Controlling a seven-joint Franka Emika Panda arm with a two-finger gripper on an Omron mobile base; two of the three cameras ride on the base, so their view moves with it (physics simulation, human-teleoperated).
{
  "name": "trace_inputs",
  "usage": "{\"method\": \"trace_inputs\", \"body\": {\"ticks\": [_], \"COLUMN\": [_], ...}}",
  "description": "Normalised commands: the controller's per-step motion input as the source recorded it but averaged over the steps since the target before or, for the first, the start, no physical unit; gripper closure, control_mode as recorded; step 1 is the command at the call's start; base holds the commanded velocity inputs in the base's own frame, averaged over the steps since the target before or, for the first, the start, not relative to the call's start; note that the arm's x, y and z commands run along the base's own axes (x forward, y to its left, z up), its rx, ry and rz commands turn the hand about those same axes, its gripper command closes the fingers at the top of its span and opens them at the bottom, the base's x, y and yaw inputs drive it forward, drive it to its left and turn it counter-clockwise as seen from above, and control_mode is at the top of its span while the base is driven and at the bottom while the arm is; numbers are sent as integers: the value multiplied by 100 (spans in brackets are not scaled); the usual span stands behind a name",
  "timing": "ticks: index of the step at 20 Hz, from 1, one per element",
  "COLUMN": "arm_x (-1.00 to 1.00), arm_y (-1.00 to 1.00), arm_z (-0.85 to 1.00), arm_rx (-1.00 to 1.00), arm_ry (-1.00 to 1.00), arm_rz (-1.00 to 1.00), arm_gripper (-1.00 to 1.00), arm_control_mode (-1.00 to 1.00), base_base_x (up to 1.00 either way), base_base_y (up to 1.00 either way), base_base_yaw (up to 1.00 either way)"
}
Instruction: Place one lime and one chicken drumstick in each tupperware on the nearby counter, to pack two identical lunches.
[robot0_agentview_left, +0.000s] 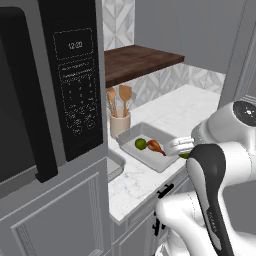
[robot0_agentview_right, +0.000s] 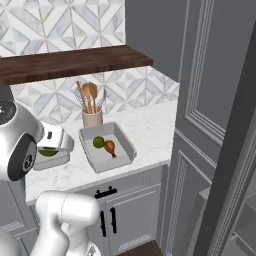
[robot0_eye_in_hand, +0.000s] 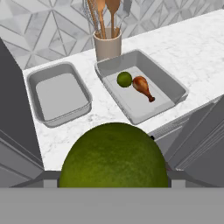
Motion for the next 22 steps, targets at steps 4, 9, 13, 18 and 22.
{"method": "trace_inputs", "body": {"ticks": [4,9,13,18,22], "arm_x": [0,48,91,85,96], "arm_y": [0,11,39,74,46], "arm_z": [0,-19,-31,-51,-48], "arm_rx": [0,0,0,0,0], "arm_ry": [0,5,2,0,4], "arm_rz": [0,30,34,32,26], "arm_gripper": [100,100,100,100,100], "arm_control_mode": [100,-100,-100,-100,-100], "base_base_x": [88,12,0,0,0], "base_base_y": [3,4,0,0,0], "base_base_yaw": [39,9,0,0,0]}}
